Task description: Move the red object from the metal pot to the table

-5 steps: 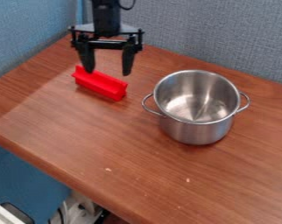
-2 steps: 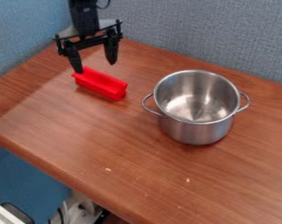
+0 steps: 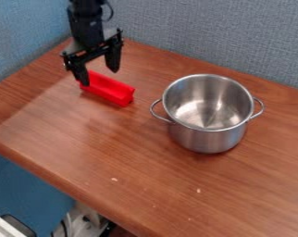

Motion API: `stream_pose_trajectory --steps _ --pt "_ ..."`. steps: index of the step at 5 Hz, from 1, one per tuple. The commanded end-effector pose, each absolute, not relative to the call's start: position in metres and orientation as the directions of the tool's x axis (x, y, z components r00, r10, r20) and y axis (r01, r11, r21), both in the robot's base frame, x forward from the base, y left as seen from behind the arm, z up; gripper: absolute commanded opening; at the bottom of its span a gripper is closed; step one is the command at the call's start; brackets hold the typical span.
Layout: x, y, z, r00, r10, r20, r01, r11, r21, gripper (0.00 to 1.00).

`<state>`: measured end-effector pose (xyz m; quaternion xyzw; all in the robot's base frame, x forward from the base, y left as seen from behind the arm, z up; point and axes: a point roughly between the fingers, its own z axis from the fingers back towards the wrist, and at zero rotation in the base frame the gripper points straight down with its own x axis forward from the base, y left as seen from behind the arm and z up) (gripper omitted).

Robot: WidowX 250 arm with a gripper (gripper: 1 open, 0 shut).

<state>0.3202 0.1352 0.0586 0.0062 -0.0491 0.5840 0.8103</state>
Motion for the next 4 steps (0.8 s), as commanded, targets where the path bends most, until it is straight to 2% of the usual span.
stream_pose_trajectory --steps 1,2,3,4 --pt "0.324 0.137 0.062 0.303 0.944 0.129 -0.948 0.312 -0.062 1.0" --pt "0.328 0.136 0.056 0.305 0.941 0.149 -0.946 0.317 -0.063 1.0" --pt "0.332 0.135 0.052 0.313 0.936 0.163 -0.944 0.326 -0.058 0.0" --pt "0.334 0.134 0.052 0.327 0.929 0.171 -0.939 0.34 -0.053 1.0"
